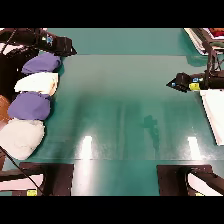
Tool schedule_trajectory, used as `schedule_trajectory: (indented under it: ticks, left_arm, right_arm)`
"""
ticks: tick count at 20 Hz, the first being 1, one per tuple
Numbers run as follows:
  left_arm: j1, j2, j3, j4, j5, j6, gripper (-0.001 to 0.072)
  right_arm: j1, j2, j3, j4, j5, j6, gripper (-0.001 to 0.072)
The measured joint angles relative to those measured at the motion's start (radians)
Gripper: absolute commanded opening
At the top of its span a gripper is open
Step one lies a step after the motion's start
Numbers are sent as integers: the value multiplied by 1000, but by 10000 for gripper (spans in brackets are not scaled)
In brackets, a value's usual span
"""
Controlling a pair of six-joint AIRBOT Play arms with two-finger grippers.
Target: Fold the shirts.
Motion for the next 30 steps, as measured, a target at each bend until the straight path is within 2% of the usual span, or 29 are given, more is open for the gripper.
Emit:
schedule_trajectory:
  ticks: [13,14,15,16,18,23,30]
  left_arm:
    - [0,0,0,0,1,0,26]
    - [0,0,0,0,7,0,52]
    - [0,0,0,1,24,1,391]
    - [0,0,0,11,48,3,634]
    - [0,-3,0,82,113,5,616]
    - [68,-89,0,380,254,-95,616]
    - [232,-338,0,493,341,-153,617]
  right_arm:
    - [3,0,0,0,3,-1,19]
    - [3,0,0,0,3,-1,19]
    - [3,0,0,0,3,-1,19]
    - [3,0,0,0,3,-1,19]
    - [3,0,0,0,3,-1,19]
    - [3,0,0,1,3,-1,19]
    - [3,0,0,2,-1,-1,19]
